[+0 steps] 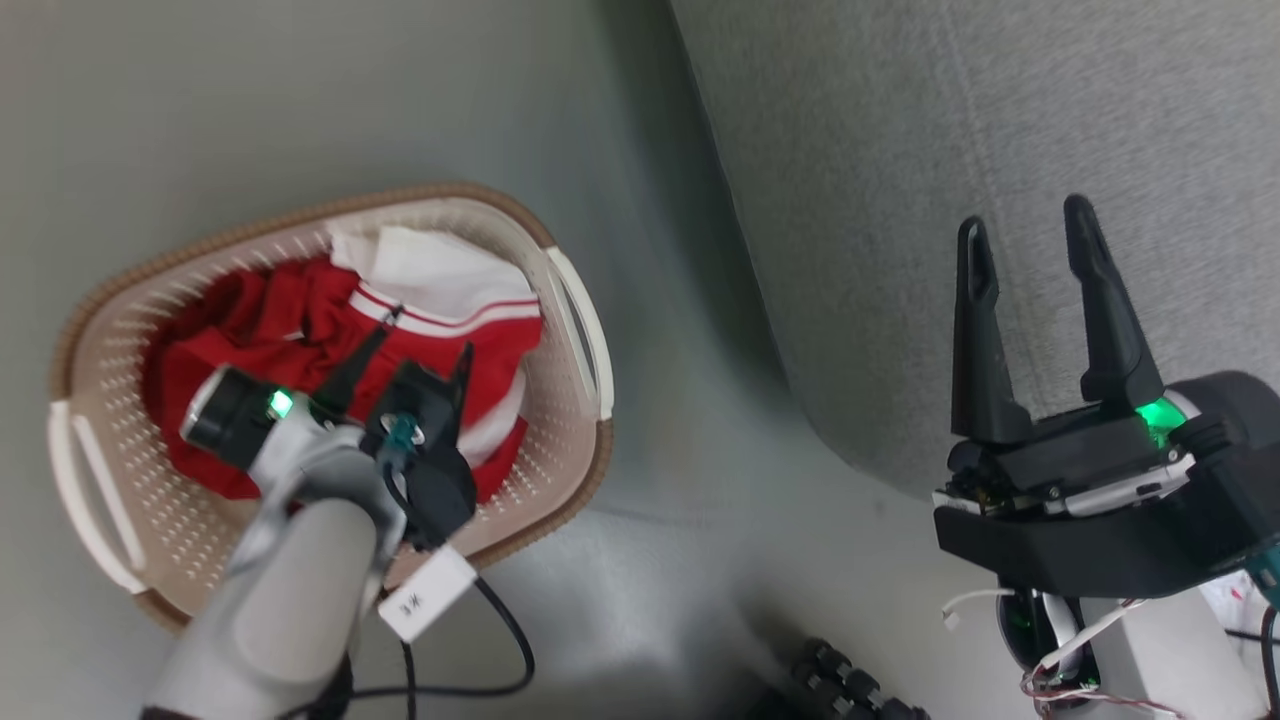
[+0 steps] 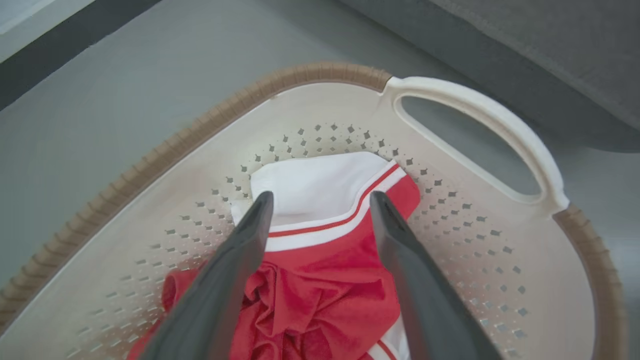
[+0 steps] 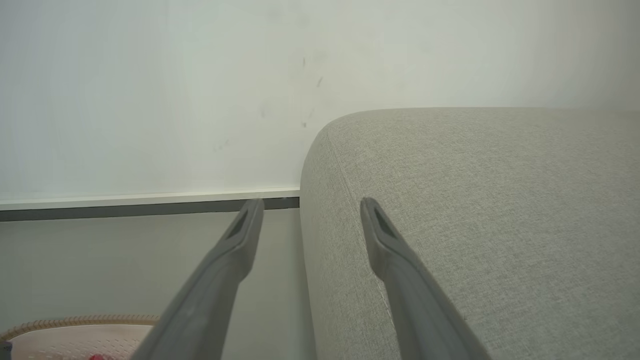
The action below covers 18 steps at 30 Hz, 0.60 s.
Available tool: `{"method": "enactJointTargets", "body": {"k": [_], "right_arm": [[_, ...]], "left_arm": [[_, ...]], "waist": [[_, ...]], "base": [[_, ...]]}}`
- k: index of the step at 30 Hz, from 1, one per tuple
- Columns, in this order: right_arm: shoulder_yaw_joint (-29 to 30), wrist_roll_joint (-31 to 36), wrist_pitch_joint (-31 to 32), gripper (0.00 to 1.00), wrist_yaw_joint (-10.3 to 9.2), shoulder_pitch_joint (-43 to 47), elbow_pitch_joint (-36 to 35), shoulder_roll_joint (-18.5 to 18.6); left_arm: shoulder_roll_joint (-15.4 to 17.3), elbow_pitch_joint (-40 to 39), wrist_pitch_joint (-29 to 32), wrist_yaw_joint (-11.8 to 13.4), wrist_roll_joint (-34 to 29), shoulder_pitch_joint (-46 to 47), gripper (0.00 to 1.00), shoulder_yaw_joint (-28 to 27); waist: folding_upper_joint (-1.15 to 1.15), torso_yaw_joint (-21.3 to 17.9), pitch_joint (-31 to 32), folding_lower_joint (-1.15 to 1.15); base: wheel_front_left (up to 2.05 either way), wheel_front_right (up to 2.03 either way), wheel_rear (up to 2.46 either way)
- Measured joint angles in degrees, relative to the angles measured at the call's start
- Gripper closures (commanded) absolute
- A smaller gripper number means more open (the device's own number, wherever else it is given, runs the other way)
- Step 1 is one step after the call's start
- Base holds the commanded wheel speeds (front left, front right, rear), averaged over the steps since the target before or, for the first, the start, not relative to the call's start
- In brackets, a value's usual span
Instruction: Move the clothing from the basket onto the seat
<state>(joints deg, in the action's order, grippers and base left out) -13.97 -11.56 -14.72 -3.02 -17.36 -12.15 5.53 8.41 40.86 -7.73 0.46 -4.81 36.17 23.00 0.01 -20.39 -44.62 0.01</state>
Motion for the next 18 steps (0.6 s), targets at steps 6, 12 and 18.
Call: {"method": "enactJointTargets", "body": {"k": [6,12,18], "right_arm": [[0.05,0.0,0.0,0.0,0.08,-1.94,-1.08,-0.45],[0.56,0.0,0.0,0.0,0.52,-4.27,-1.98,-0.83],[0.49,0.0,0.0,0.0,0.6,-5.95,-1.11,-1.33]], "left_arm": [[1.42,1.1,0.59,0.0,-0.48,3.86,0.0,-0.34],[3.63,2.13,1.15,0.14,-1.19,7.69,0.0,-1.31],[4.22,3.91,1.14,0.67,-2.27,8.91,0.0,-1.52]], "waist": [[0.0,-0.86,-4.71,0.0],[0.0,-1.43,-9.31,0.0],[0.0,-1.9,-13.07,0.0]], "base": [[0.0,0.0,0.0],[0.0,0.0,0.0],[0.0,0.0,0.0]]}}
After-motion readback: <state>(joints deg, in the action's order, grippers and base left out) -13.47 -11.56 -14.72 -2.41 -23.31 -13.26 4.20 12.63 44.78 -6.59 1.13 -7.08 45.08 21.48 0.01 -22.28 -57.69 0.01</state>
